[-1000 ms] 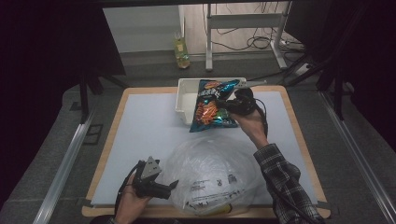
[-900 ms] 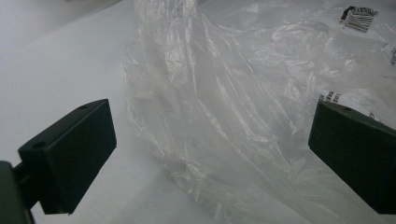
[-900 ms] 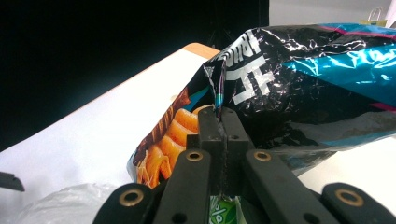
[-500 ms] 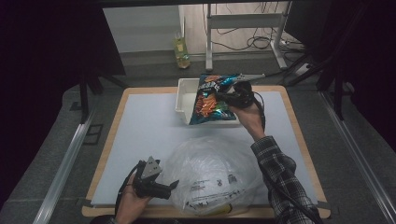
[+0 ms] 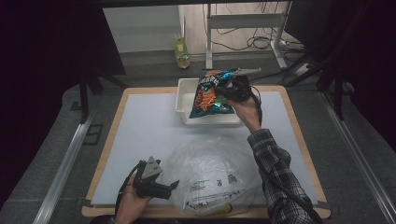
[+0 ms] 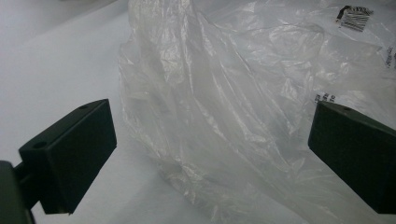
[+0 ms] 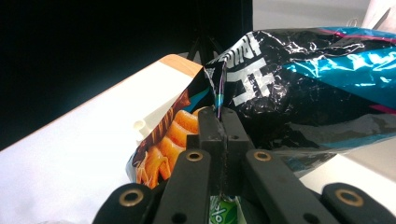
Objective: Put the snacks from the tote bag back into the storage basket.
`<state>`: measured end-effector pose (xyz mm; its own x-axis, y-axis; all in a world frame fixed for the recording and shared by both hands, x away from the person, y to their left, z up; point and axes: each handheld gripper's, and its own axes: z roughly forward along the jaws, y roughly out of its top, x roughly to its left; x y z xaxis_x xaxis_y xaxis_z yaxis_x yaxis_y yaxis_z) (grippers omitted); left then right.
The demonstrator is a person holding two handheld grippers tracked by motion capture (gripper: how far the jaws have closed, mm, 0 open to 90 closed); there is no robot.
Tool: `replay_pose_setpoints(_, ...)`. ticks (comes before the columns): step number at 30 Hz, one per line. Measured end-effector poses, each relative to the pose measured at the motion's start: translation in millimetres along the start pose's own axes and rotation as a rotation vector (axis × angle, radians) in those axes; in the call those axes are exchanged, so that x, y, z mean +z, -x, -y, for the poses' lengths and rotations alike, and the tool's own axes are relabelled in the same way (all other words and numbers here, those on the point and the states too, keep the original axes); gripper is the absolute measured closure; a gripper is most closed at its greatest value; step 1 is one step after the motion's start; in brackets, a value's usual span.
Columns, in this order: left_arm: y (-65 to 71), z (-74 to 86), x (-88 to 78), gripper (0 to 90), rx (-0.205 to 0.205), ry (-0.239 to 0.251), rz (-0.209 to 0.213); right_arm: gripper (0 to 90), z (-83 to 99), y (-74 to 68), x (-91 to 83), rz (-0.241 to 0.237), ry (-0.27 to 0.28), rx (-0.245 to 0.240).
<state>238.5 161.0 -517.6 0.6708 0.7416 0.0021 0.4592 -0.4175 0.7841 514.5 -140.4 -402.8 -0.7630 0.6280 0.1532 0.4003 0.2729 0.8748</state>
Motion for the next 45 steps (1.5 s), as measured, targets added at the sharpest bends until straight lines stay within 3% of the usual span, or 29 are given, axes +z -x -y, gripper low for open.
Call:
replay_pose_setpoints(11, -0.2, 0.0, -0.3, 0.8, -0.005, 0.001, 0.009, 89.5, -9.3, 9.9, 17.8, 0.018, 0.017, 0.001)
replay_pose_setpoints(27, -0.8, 0.5, -0.1, 0.8, -0.007, -0.001, 0.019, 89.5, -18.0, 17.7, 52.2, 0.038, -0.005, -0.015)
replay_pose_setpoints(45, -0.5, 1.1, 0.6, 0.8, -0.008, -0.007, 0.029, 89.1, -16.9, 15.7, 90.9, -0.013, -0.009, -0.063)
